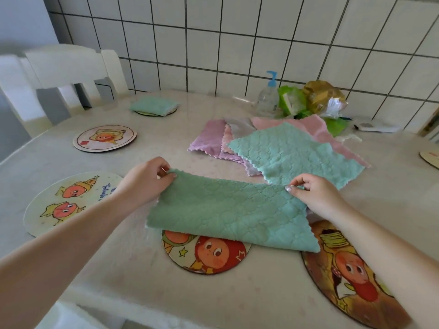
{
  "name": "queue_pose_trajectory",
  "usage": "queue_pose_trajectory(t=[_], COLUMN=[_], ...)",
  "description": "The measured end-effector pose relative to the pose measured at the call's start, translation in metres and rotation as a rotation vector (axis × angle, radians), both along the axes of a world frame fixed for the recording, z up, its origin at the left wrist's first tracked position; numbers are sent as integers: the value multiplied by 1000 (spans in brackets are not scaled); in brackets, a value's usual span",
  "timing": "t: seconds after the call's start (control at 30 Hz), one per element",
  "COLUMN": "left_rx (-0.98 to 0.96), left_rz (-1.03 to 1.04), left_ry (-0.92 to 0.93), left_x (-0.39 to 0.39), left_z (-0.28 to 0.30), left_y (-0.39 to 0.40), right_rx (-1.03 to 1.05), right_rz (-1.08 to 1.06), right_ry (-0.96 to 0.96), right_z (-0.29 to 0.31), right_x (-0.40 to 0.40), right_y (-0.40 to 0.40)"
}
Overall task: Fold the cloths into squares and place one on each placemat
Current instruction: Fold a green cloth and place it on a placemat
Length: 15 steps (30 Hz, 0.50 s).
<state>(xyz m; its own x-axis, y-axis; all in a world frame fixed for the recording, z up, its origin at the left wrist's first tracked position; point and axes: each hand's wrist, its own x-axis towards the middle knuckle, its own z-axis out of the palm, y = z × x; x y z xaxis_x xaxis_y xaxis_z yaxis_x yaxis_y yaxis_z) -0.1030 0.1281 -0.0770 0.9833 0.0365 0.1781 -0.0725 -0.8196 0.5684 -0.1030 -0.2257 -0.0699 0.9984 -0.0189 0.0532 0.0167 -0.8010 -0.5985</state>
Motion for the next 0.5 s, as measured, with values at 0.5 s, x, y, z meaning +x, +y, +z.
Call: queue_pose_trajectory(t=[0.5], left_rx=[209], left_rz=[18], left_ry=[-82], left_x=[4], left_z=[10], left_y=[-11], right_rx=[-148], right_rz=[-52], right_ry=[-160], right_z=[12], right_x=[-4], right_y=[9])
